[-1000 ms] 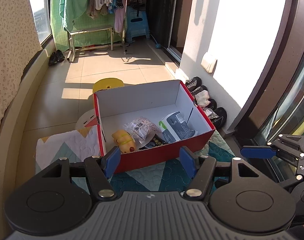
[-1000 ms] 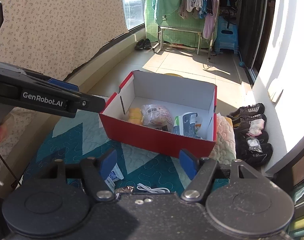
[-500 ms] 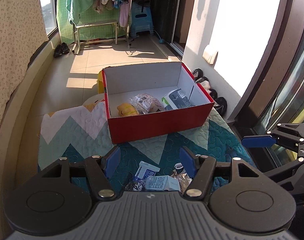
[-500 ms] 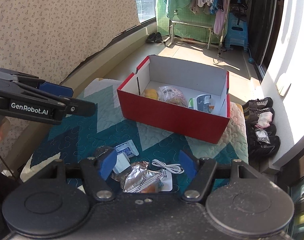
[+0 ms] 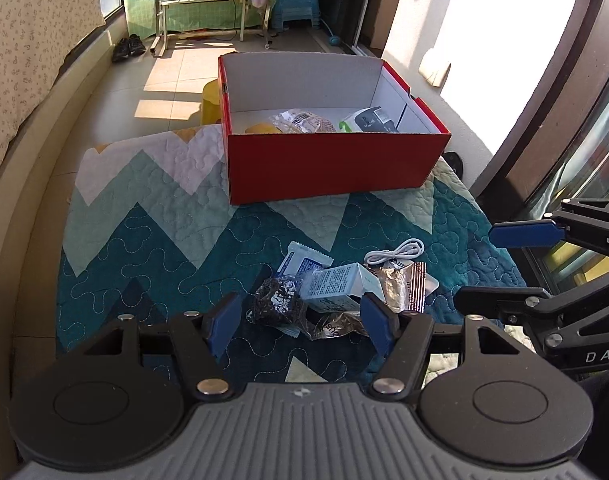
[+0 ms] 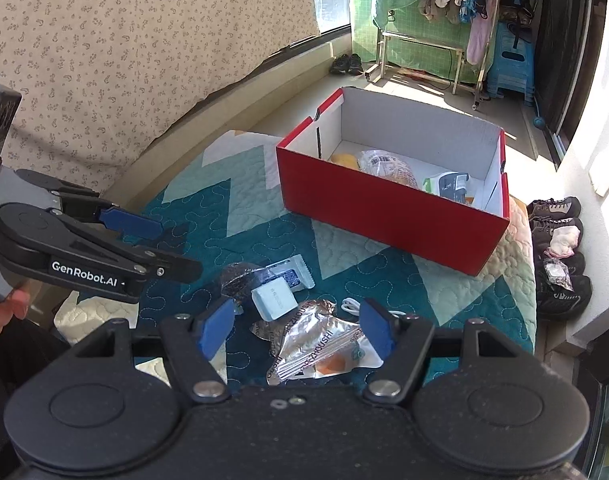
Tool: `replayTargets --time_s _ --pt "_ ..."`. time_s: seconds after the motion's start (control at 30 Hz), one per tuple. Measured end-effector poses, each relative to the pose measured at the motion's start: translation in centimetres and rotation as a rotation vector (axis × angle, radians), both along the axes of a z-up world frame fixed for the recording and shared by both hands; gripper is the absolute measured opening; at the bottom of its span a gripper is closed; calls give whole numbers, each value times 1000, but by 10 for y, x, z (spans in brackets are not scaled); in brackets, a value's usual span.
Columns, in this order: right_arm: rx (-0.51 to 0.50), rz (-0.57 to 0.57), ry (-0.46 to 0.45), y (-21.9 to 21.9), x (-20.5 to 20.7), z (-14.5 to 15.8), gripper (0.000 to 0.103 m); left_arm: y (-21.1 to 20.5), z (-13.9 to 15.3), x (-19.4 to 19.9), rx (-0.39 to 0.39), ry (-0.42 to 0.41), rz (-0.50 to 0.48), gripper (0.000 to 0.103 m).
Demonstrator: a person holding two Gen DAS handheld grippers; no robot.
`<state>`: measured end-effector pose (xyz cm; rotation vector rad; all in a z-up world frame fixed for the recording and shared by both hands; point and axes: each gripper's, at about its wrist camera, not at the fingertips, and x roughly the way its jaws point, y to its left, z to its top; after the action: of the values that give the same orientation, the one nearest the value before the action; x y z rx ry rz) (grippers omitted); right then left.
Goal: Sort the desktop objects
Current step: 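Lower both grippers back toward the remaining items on the quilt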
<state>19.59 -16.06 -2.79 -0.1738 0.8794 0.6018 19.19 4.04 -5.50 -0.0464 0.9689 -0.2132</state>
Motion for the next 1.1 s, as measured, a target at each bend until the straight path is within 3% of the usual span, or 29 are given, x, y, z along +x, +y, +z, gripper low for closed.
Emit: replayTargets --time_s 0.07,0.2,0.33,1.1 --pt "2 3 7 1 2 -3 70 1 -9 -1 -4 19 -2 84" --pt "-8 0 21 2 10 -9 70 3 -20 -1 -24 39 -9 86" --pt "-24 17 26 7 14 -16 70 2 -31 3 -36 54 -21 99" --pt "-45 78 145 46 57 -63 70 9 -100 47 -55 128 -134 100"
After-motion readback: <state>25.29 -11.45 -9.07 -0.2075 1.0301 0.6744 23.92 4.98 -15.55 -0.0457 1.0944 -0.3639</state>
